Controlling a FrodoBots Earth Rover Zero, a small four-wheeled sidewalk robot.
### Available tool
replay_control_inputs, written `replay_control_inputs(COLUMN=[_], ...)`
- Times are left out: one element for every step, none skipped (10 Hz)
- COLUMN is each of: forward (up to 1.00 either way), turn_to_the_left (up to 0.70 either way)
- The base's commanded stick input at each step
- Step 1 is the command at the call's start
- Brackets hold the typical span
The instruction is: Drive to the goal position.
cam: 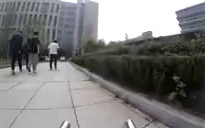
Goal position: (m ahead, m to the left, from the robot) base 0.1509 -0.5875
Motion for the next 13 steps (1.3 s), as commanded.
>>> replay_control_inputs(forward=[0.85, 0.85, 0.85, 0.85, 0.85, 0.85, 0.85, 0.85, 0.72, 0.0, 0.0, 0.0, 0.0], turn_to_the_left=[0.16, 0.13, 0.2, 0.23, 0.34, 0.34, 0.02, 0.0, 0.0, 0.0, 0.0, 0.0, 0.0])
